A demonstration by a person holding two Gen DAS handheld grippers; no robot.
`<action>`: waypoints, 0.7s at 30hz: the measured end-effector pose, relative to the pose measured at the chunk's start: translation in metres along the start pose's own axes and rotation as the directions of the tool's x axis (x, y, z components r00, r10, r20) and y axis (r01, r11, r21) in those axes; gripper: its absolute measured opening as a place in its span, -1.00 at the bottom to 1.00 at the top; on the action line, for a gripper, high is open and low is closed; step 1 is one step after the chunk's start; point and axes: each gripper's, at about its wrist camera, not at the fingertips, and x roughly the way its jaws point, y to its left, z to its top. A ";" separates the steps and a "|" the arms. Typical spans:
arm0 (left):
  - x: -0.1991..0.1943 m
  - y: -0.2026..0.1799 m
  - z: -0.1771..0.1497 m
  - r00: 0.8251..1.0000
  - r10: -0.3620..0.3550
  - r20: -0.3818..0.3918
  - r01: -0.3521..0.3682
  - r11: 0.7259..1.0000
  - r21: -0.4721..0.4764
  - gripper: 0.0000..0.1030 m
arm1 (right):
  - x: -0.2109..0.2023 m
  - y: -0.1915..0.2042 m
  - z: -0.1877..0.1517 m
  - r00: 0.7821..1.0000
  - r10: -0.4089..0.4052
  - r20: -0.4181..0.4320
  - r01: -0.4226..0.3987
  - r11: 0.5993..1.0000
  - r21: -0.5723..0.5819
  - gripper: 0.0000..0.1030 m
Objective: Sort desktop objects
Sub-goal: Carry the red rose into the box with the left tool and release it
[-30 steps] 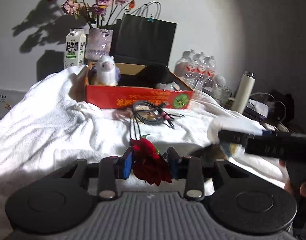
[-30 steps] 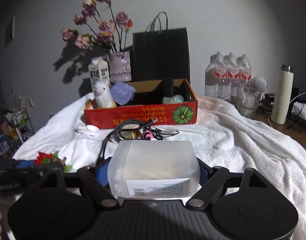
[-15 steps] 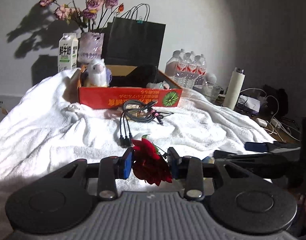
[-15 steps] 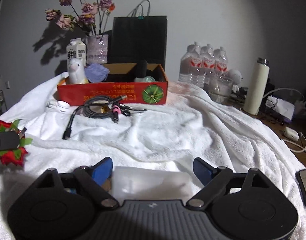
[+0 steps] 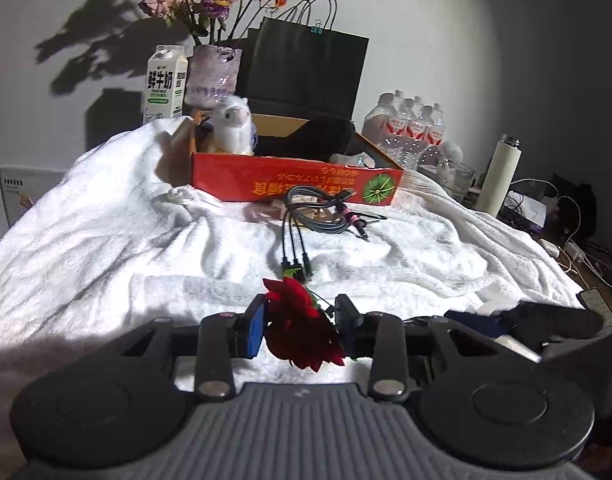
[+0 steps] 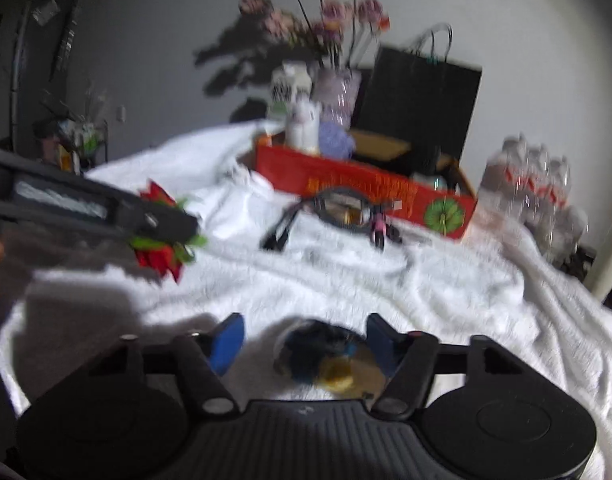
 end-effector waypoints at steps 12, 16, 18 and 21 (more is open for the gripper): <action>0.001 0.024 0.071 0.995 -0.081 0.055 0.079 0.996 0.049 -0.29 | 0.005 -0.057 0.045 0.998 0.048 0.033 -0.054 0.978 0.204 -0.95; 0.009 0.030 0.142 0.983 -0.132 0.129 0.118 0.987 0.108 -0.29 | 0.004 -0.081 0.100 0.988 0.071 0.136 -0.092 0.984 0.152 -0.95; 0.028 0.027 0.181 0.980 -0.142 0.137 0.124 0.983 0.133 -0.29 | 0.016 -0.094 0.135 0.979 0.093 0.180 -0.115 0.987 0.115 -0.95; 0.080 0.019 0.233 0.983 -0.141 0.114 0.117 0.974 0.192 -0.28 | 0.056 -0.120 0.189 0.968 0.152 0.198 -0.177 0.977 0.117 -0.95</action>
